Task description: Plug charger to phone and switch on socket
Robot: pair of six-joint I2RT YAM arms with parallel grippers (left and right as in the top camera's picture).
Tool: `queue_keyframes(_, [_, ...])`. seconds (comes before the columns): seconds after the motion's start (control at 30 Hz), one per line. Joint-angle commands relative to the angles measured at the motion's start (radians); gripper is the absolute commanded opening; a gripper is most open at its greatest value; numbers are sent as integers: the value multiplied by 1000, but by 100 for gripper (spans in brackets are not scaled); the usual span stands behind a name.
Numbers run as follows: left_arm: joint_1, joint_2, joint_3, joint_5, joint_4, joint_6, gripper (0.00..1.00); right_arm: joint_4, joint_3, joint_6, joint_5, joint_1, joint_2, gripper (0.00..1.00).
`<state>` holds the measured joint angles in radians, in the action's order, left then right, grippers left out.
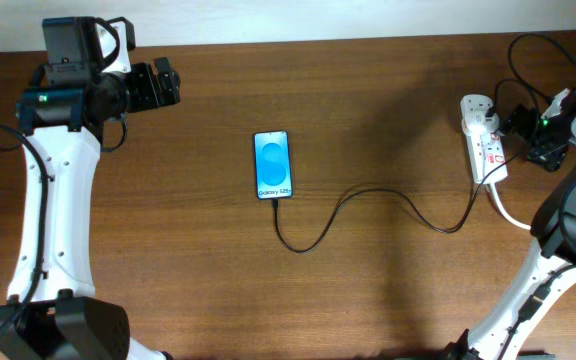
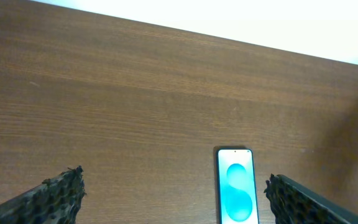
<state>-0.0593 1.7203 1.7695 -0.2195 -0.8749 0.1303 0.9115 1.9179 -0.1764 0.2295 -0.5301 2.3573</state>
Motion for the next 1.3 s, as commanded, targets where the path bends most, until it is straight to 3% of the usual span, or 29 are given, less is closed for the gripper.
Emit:
queue_keyframes(0.0, [0, -4, 0, 7, 2, -16, 99, 27, 5, 16, -33, 39, 24, 99])
queue_keyframes(0.97, [-1, -4, 0, 7, -2, -16, 99, 91, -11, 14, -74, 56, 24, 99])
queue_keyframes(1.27, [-1, -4, 0, 7, -2, -16, 99, 160, 102, -121, -83, -109, 22, 98])
